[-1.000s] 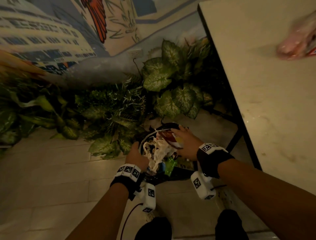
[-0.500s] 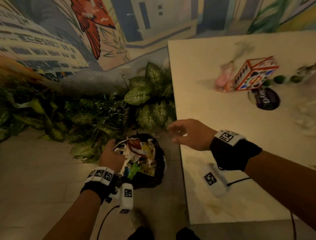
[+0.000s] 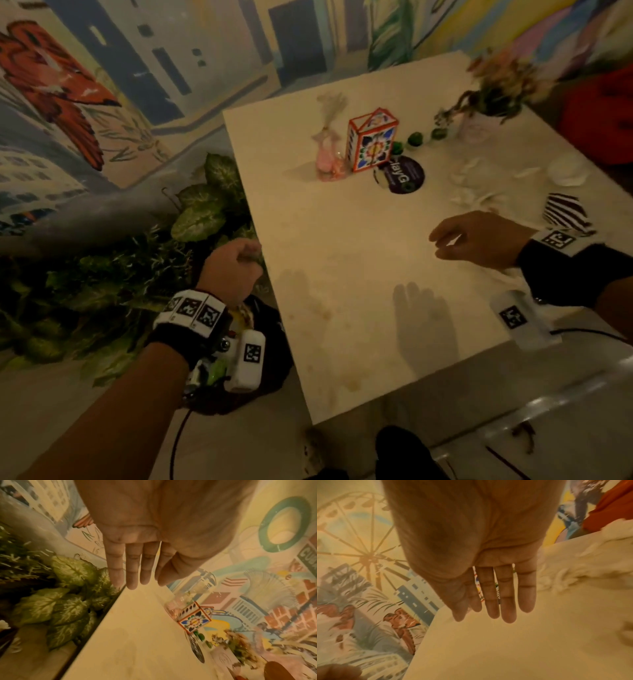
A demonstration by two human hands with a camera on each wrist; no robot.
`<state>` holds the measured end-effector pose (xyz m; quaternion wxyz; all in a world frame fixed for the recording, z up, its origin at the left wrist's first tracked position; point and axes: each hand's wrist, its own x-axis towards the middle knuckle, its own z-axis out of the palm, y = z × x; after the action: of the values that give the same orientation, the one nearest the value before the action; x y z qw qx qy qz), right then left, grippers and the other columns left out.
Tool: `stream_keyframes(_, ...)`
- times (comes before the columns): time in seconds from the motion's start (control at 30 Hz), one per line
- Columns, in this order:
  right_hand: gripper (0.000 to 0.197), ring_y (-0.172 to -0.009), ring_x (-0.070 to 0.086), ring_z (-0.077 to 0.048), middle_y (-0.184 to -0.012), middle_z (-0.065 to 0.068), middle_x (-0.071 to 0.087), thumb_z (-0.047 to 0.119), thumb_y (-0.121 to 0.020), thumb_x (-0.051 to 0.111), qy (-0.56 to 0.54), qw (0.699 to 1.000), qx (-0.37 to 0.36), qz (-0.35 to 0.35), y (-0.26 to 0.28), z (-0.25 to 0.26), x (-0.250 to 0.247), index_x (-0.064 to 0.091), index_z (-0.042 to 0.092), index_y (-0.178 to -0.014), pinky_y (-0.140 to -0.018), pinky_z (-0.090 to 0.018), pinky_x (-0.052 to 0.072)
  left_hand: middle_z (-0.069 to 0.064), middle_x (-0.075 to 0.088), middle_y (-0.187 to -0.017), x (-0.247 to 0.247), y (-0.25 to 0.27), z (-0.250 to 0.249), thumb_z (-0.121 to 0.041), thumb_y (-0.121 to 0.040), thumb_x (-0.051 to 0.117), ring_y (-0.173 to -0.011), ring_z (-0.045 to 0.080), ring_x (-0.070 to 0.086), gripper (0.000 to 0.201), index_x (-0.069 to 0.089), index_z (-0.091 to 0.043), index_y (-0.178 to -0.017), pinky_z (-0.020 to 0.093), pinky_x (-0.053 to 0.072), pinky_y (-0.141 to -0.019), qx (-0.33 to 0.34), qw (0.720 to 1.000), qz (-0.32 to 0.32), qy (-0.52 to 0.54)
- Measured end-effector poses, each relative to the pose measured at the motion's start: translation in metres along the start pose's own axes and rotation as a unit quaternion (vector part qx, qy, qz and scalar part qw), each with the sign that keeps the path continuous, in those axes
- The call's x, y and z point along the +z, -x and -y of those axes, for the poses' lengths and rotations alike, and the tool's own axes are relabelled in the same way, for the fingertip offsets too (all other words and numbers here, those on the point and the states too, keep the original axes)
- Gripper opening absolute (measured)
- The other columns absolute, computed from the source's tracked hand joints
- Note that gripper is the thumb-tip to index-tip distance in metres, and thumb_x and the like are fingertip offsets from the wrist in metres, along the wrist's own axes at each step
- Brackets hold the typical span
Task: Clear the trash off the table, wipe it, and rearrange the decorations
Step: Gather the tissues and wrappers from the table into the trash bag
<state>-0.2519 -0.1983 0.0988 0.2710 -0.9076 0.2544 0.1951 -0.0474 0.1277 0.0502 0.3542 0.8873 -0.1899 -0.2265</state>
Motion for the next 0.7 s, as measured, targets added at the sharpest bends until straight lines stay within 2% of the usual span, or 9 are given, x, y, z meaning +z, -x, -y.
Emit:
stream_keyframes(0.1, 0.023, -0.093, 0.063, -0.012, -0.099, 0.009, 0.068, 0.031, -0.083, 0.07, -0.007, 1.0, 0.018, -0.007, 0.015, -0.036, -0.015, 0.063, 0.03, -0.104, -0.083, -0.027, 0.045, 0.001, 0.064, -0.108, 0.026, -0.007, -0.027, -0.003, -0.085, 0.062, -0.094, 0.021, 0.061, 0.025, 0.062, -0.019, -0.104, 0.03, 0.048, -0.078, 0.008, 1.0, 0.012, 0.006)
stream_keyframes(0.2, 0.026, -0.092, 0.062, -0.009, -0.102, 0.008, 0.067, 0.031, -0.082, 0.07, 0.012, 0.999, 0.03, -0.008, 0.022, -0.079, -0.037, 0.063, 0.029, -0.107, -0.084, -0.027, 0.048, -0.002, 0.066, -0.101, 0.06, -0.014, -0.061, -0.003, -0.082, 0.065, -0.084, 0.022, 0.062, 0.024, 0.062, -0.022, -0.096, 0.036, 0.053, -0.08, 0.029, 0.999, 0.033, 0.001)
stream_keyframes(0.33, 0.028, -0.083, 0.058, 0.001, -0.102, 0.005, 0.067, 0.028, -0.079, 0.074, 0.012, 0.999, 0.036, -0.012, 0.018, -0.142, -0.065, 0.062, 0.029, -0.105, -0.068, -0.013, 0.041, -0.001, 0.066, -0.103, 0.117, -0.025, -0.113, -0.006, -0.082, 0.065, -0.08, 0.018, 0.06, 0.024, 0.063, -0.018, -0.102, 0.026, 0.044, -0.076, 0.041, 0.996, 0.071, -0.027)
stream_keyframes(0.4, 0.033, -0.085, 0.06, -0.006, -0.103, 0.006, 0.066, 0.027, -0.077, 0.076, 0.018, 0.999, 0.03, -0.006, 0.014, -0.176, -0.072, 0.061, 0.03, -0.105, -0.071, -0.017, 0.043, -0.001, 0.064, -0.107, 0.149, -0.031, -0.14, -0.009, -0.083, 0.065, -0.082, 0.018, 0.06, 0.028, 0.062, -0.017, -0.11, 0.024, 0.042, -0.076, 0.031, 0.996, 0.078, -0.036)
stream_keyframes(0.47, 0.041, -0.091, 0.059, -0.01, -0.107, 0.008, 0.061, 0.025, -0.076, 0.077, 0.02, 0.999, 0.032, 0.0, 0.011, -0.206, -0.075, 0.061, 0.027, -0.113, -0.077, -0.021, 0.044, -0.002, 0.063, -0.112, 0.182, -0.033, -0.163, -0.013, -0.083, 0.066, -0.082, 0.018, 0.06, 0.034, 0.059, -0.02, -0.115, 0.024, 0.043, -0.076, 0.034, 0.995, 0.085, -0.046)
stream_keyframes(0.57, 0.052, -0.1, 0.055, -0.014, -0.119, 0.001, 0.056, 0.02, -0.074, 0.079, 0.027, 0.999, 0.026, -0.024, 0.005, -0.243, -0.085, 0.059, 0.021, -0.121, -0.084, -0.029, 0.046, -0.005, 0.053, -0.123, 0.236, -0.026, -0.195, -0.026, -0.082, 0.07, -0.09, 0.015, 0.057, 0.05, 0.05, -0.027, -0.128, 0.023, 0.042, -0.078, 0.07, 0.986, 0.123, -0.085)
stream_keyframes(0.63, 0.058, -0.109, 0.054, -0.021, -0.127, -0.006, 0.052, 0.017, -0.071, 0.081, 0.036, 0.998, 0.017, -0.044, 0.002, -0.261, -0.095, 0.057, 0.018, -0.123, -0.093, -0.035, 0.046, -0.005, 0.04, -0.132, 0.268, -0.018, -0.216, -0.036, -0.079, 0.071, -0.105, 0.016, 0.054, 0.066, 0.04, -0.032, -0.137, 0.026, 0.044, -0.084, 0.111, 0.971, 0.174, -0.124)
stream_keyframes(0.7, 0.067, -0.114, 0.049, -0.023, -0.129, -0.006, 0.046, 0.018, -0.066, 0.083, 0.039, 0.998, 0.021, -0.039, 0.003, -0.276, -0.101, 0.053, 0.02, -0.127, -0.095, -0.035, 0.044, -0.003, 0.025, -0.143, 0.295, -0.012, -0.233, -0.048, -0.073, 0.072, -0.122, 0.022, 0.047, 0.083, 0.027, -0.04, -0.142, 0.033, 0.046, -0.093, 0.149, 0.947, 0.216, -0.186)
